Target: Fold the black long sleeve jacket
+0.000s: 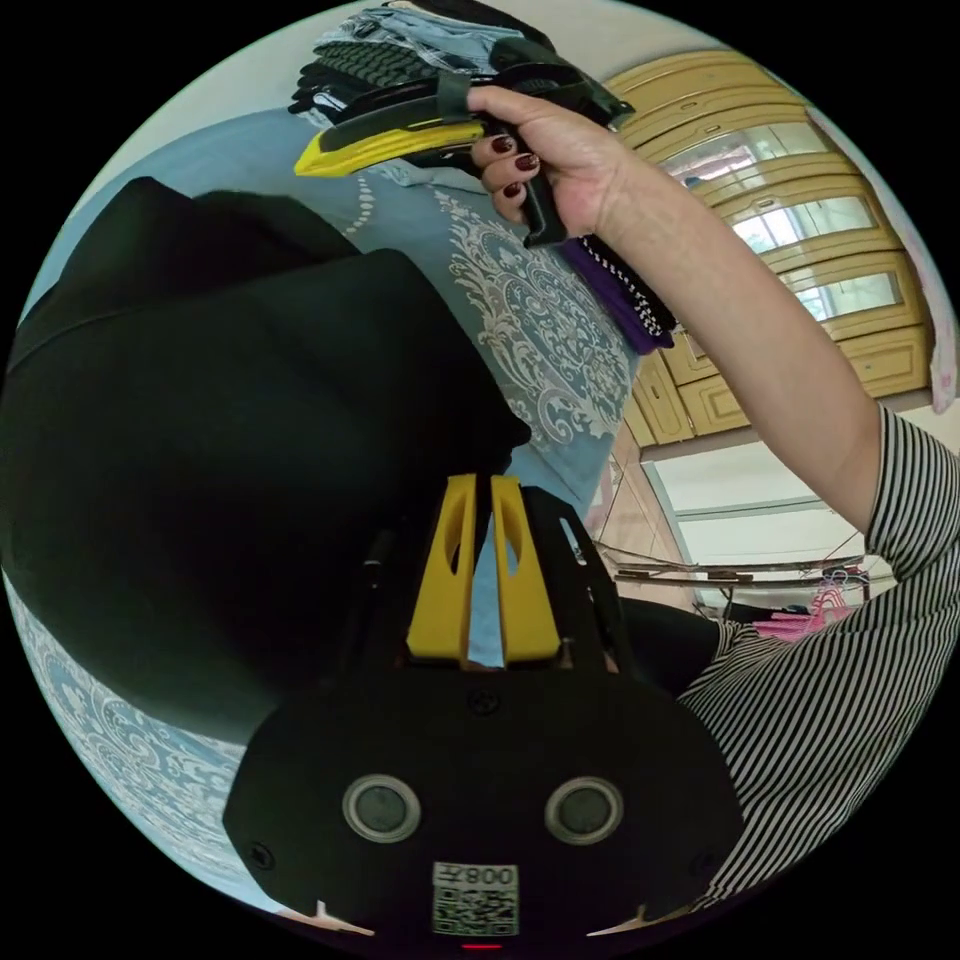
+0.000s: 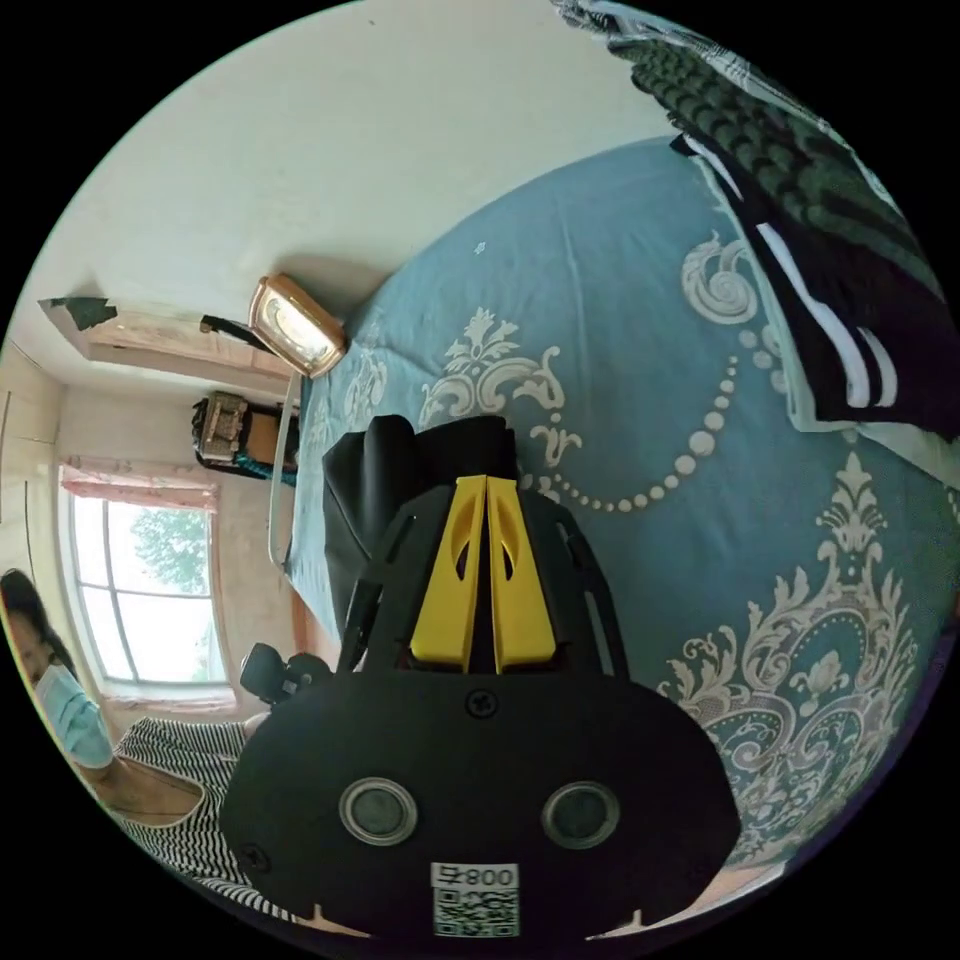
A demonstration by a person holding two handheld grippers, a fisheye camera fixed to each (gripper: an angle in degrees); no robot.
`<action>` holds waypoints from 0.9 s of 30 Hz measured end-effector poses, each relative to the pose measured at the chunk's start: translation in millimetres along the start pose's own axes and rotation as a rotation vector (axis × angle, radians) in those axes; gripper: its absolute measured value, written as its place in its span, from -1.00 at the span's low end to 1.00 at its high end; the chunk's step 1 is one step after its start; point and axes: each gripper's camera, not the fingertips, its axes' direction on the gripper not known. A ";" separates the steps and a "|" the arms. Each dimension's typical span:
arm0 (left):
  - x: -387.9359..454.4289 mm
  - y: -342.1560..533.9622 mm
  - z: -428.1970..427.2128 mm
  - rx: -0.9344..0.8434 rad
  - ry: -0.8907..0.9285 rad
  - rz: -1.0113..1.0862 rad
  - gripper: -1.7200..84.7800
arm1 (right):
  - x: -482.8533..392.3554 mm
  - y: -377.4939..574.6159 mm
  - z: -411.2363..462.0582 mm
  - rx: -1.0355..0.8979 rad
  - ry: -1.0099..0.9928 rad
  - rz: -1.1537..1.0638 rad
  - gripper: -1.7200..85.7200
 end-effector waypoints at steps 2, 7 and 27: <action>2.7 1.5 -0.9 0.020 -0.024 0.010 -0.90 | -20.4 27.3 -8.4 0.108 0.041 -0.002 -0.95; 11.5 14.8 -5.5 0.087 -0.062 0.045 -0.94 | -114.6 109.8 44.5 0.002 0.006 -0.273 -0.96; -139.0 98.0 -76.9 0.308 -0.391 -0.272 -0.96 | -220.7 276.9 191.4 -0.071 0.433 -0.436 -0.96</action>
